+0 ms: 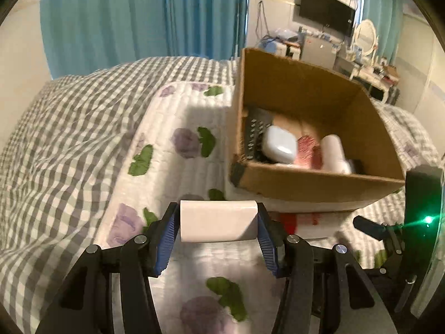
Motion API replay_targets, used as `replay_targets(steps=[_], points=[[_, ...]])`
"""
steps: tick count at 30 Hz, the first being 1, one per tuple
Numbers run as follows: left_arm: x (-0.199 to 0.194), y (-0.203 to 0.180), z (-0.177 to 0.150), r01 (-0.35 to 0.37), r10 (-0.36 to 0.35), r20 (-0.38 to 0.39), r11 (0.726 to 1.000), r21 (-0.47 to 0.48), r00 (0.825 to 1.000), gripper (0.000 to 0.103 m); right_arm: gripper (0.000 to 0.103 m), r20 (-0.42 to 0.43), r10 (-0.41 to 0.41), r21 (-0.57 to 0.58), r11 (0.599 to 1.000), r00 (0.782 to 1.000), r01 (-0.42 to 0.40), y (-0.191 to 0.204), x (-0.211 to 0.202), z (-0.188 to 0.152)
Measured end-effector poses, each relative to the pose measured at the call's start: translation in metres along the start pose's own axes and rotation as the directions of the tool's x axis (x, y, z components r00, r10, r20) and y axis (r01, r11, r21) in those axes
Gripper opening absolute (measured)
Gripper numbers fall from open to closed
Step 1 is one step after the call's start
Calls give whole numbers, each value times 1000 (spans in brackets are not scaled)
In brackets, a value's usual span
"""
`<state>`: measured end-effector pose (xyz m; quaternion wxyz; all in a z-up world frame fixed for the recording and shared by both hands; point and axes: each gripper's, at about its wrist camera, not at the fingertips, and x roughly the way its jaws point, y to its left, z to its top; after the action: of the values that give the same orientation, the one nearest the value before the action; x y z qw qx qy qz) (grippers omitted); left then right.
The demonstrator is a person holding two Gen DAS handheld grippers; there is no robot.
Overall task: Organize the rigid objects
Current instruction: 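Grasp the red-capped white bottle with the right tool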
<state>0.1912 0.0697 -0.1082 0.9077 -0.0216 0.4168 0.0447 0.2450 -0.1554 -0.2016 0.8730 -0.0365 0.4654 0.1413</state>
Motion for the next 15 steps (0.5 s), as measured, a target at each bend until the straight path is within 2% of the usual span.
replay_targets(steps=[5,8,9,15], points=[[15,5,-11,-59,59,-55,998,-3,997,54,97,-9,-6,37,999,1000,6,4,19,5],[20,7,-11,-69,67,-70,998,-14,995,54,87,-8,-19,39,999,1000,19,6,27,7],[20,7,-11,-67,66,-69,998,-15,995,54,81,-12,-4,47,999,1000,4,6,29,8],[16,3,-11,-63,62,-64,998,-2,996,54,80,11,-18,23,1000,1000,18,1,14,3]])
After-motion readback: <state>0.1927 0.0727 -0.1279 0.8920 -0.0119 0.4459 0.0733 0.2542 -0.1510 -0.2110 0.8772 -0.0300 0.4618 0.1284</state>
